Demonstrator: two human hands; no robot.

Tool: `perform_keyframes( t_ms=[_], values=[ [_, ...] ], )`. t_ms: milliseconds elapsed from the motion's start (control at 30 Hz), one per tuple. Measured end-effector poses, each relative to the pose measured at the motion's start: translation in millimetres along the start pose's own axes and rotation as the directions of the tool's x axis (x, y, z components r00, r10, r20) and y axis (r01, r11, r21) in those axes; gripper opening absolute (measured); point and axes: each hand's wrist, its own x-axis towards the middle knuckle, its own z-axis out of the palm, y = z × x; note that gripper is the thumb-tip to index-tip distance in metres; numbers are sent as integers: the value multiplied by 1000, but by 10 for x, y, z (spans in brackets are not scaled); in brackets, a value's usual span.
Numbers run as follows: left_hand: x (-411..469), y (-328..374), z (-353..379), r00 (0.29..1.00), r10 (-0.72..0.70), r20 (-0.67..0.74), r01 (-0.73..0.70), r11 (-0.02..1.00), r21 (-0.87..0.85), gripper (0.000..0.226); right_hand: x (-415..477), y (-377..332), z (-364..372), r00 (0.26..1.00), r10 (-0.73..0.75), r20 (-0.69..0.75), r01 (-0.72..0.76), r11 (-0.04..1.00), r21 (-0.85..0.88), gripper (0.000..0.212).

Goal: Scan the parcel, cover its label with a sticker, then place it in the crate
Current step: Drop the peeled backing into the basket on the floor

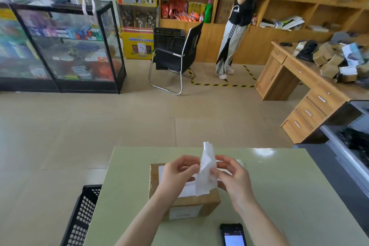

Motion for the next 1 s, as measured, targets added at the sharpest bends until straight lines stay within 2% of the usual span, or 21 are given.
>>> perform_keyframes(
  t_ms=[67,200,300,433,600,700,767,833,900,1000],
  values=[
    [-145,1,-59,998,-11,-60,5,996,-94,19,-103,28,154,998,-33,52,35,999,-34,25],
    [-437,-41,-236,966,-41,-255,11,993,-118,21,-329,76,461,968,-76,238,97,992,-79,19],
    [-640,-76,-443,923,-78,-377,31,991,-129,20,-472,79,642,911,-48,409,90,992,-83,16],
    [-878,-82,-721,909,-72,-411,28,993,-110,29,-596,26,840,816,25,578,21,997,-73,23],
    [-1092,-93,-1007,917,-30,-399,-1,997,-77,25,-675,-4,1109,729,128,672,-102,992,-78,26],
    [-1179,-112,-1190,944,-42,-326,-15,985,-170,9,-637,8,1290,699,231,677,-283,959,-35,20],
    [-1215,-164,-1359,960,-52,-276,-15,972,-236,22,-612,29,1434,685,306,661,-432,901,32,12],
    [-1251,-218,-1537,970,-33,-240,-22,975,-223,33,-607,50,1596,667,351,657,-540,836,101,18],
    [-1276,-279,-1712,959,-16,-283,-30,987,-155,33,-638,69,1782,631,353,691,-572,813,107,18],
    [-1295,-371,-2011,899,-45,-435,-12,992,-127,11,-744,124,2098,586,325,742,-490,872,5,21]
  ],
)
